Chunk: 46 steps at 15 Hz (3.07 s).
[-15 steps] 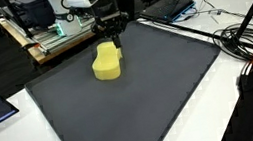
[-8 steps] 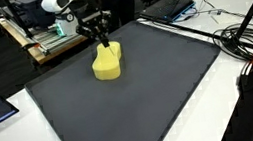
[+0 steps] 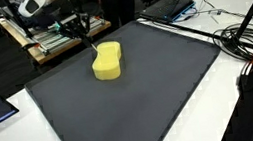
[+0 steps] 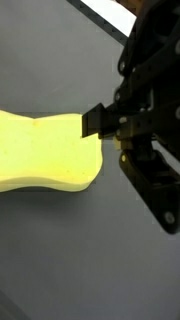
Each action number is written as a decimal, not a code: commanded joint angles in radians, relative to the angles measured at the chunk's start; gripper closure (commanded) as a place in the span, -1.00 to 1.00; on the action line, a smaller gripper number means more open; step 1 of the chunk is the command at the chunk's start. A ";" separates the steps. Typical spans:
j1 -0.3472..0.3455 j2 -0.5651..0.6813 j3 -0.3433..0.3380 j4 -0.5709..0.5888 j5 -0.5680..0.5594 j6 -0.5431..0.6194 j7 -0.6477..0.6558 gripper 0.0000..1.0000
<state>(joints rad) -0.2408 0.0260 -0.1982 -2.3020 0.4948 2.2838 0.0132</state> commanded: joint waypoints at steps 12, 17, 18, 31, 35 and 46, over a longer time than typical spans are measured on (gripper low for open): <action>-0.015 -0.131 -0.080 -0.187 0.128 0.039 -0.099 0.94; -0.041 -0.062 -0.123 -0.181 0.196 0.009 -0.162 0.94; -0.048 -0.054 -0.133 -0.185 0.211 0.008 -0.174 0.94; -0.162 -0.390 -0.203 -0.480 0.281 0.057 -0.283 0.94; -0.138 -0.477 -0.146 -0.463 0.227 0.093 -0.246 0.94; -0.146 -0.605 0.191 -0.442 -0.091 0.057 0.045 0.74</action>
<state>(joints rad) -0.4897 -0.5829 0.0955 -2.7397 0.4771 2.3163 0.0035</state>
